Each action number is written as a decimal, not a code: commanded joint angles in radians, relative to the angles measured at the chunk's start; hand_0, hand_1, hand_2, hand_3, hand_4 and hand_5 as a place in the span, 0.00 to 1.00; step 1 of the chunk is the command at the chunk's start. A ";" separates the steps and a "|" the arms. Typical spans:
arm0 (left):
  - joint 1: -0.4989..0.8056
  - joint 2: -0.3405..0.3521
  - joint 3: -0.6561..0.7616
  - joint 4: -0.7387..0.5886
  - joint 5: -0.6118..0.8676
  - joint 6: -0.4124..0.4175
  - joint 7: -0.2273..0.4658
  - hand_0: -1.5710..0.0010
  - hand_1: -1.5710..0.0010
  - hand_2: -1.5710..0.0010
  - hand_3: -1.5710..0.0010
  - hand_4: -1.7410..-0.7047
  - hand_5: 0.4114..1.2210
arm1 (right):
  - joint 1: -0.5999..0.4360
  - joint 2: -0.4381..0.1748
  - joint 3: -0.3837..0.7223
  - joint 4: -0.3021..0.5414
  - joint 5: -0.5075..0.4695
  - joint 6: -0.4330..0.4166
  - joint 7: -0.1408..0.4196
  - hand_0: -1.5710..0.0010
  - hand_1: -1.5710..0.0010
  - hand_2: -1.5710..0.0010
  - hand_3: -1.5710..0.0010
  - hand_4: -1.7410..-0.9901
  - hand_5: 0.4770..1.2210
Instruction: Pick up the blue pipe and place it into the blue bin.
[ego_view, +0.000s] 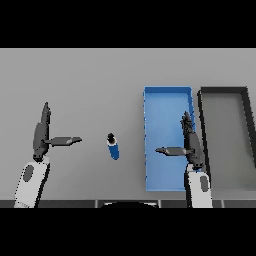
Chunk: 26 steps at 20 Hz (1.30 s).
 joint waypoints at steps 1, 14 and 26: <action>-0.002 -0.001 0.000 0.001 0.000 0.001 -0.003 1.00 1.00 1.00 1.00 0.75 0.22 | -0.002 -0.001 -0.002 0.001 -0.001 -0.001 0.001 1.00 1.00 1.00 1.00 0.71 0.20; 0.046 0.160 -0.064 0.022 -0.009 -0.288 -0.170 1.00 1.00 1.00 1.00 0.75 0.22 | 0.078 -0.158 0.064 -0.100 0.160 0.039 -0.116 1.00 1.00 1.00 1.00 0.72 0.20; 0.098 0.158 -0.281 -0.149 -0.075 -0.459 -0.067 1.00 1.00 1.00 1.00 0.58 0.06 | 0.084 -0.158 0.070 -0.113 0.163 0.042 -0.085 1.00 1.00 1.00 1.00 0.74 0.19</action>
